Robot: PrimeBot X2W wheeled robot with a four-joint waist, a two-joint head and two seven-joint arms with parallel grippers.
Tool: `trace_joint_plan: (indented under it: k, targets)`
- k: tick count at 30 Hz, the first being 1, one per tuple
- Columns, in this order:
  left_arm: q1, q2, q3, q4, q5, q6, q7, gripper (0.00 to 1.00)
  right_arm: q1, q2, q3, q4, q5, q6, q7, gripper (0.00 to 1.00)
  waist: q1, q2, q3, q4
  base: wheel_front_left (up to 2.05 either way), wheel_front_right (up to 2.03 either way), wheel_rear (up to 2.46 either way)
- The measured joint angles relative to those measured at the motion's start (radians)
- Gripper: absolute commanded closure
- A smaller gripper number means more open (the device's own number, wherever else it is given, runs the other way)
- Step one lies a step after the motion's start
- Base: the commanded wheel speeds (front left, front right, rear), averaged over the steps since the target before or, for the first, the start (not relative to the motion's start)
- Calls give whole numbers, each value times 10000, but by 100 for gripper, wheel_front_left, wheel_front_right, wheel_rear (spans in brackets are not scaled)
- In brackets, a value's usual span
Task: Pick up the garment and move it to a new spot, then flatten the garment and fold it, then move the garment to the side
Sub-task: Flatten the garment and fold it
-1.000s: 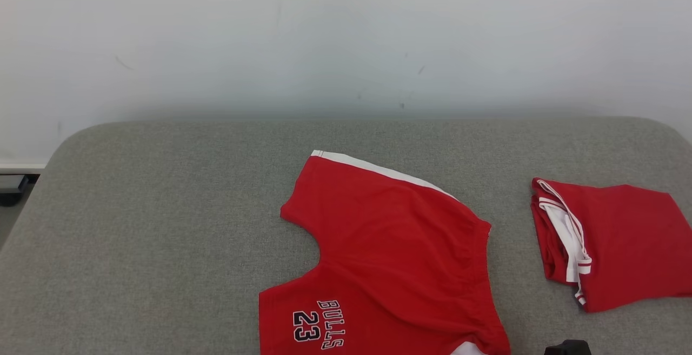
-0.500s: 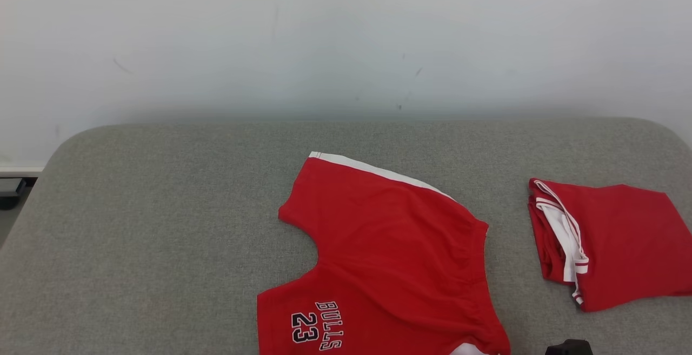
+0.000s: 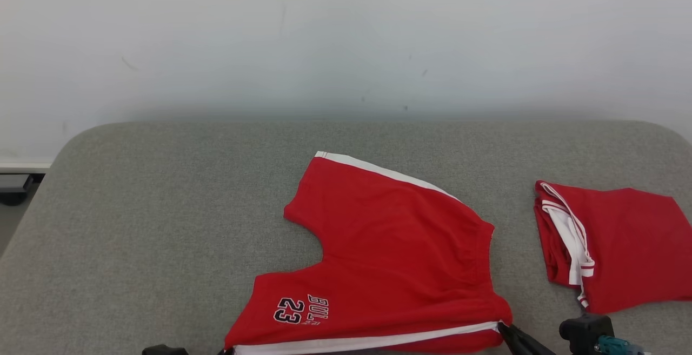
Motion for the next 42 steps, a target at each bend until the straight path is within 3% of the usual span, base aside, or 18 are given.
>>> trace_joint_plan:
  k: [8,16,23,34,42]
  targets:
    - [50,171,-81,-462,81,-4,-38,100,0,205,113,-426,571,236,48,100,0,0,-16,-10,0,0,0]
    - [-1297,1172,230,-1143,236,-332,104,100,-751,176,-19,-945,1032,458,460,100,0,0,184,-323,0,0,0]
    - [-2236,1538,349,-1406,119,-550,514,100,-1507,299,-50,-1124,1126,454,800,100,0,1,635,-611,0,0,0]
    - [-4912,2243,199,-970,-44,-719,1331,100,-3512,1333,-84,-533,1296,176,1241,100,2,1,1886,-1288,0,0,0]
    - [-6400,2790,-1020,-646,-662,-719,1701,100,-4777,1935,-40,341,1296,0,1411,100,2,1,2616,-1923,0,0,0]
